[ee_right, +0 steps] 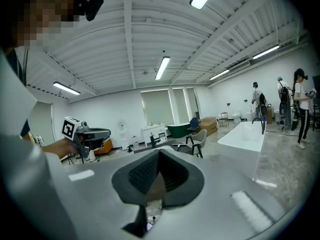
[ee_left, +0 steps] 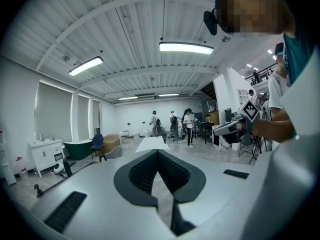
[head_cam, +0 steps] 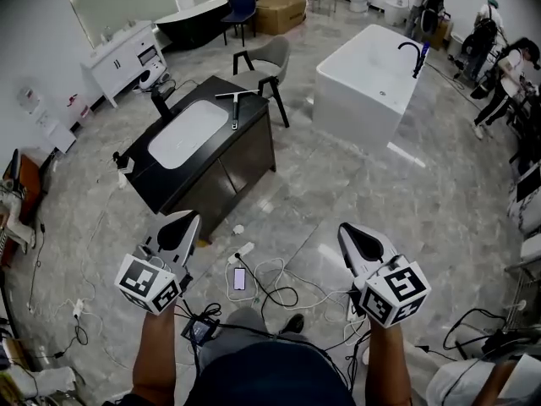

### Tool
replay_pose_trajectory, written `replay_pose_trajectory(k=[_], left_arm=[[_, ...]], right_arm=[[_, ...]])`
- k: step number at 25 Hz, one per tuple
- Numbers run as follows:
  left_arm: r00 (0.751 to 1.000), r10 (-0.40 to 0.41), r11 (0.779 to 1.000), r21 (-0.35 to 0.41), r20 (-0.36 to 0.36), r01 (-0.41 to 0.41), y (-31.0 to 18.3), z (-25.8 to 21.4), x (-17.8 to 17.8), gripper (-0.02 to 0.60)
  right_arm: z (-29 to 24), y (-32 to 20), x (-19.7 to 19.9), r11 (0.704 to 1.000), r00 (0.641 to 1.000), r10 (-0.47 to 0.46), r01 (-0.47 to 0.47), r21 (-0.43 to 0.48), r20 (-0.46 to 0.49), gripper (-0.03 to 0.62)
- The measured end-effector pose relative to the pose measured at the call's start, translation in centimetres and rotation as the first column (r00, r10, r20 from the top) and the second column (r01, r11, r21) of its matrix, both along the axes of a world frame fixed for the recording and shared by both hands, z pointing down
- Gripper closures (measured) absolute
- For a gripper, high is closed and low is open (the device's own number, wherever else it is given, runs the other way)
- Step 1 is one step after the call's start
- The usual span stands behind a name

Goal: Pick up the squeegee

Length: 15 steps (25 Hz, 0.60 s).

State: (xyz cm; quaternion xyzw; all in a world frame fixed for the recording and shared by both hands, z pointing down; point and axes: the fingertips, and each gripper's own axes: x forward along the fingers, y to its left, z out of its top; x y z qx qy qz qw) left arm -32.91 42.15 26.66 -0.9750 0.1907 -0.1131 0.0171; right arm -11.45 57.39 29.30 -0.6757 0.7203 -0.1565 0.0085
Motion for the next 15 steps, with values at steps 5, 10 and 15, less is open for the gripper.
replay_pose_trajectory(k=[5, 10, 15], left_arm=[[0.999, 0.004, 1.0, 0.011, 0.035, -0.004, 0.4, 0.2, 1.5, 0.577], [0.999, 0.007, 1.0, 0.0, 0.035, -0.007, -1.8, 1.2, 3.8, 0.577], [1.0, 0.021, 1.0, -0.009, 0.003, -0.021, -5.2, 0.8, 6.9, 0.577]], right_arm=[[1.3, 0.6, 2.0, 1.0, 0.999, 0.017, -0.017, -0.009, 0.038, 0.585], [1.1, -1.0, 3.7, 1.0, 1.0, 0.016, -0.016, -0.01, 0.025, 0.585], [-1.5, -3.8, 7.1, 0.999, 0.999, 0.035, -0.035, -0.002, -0.033, 0.585]])
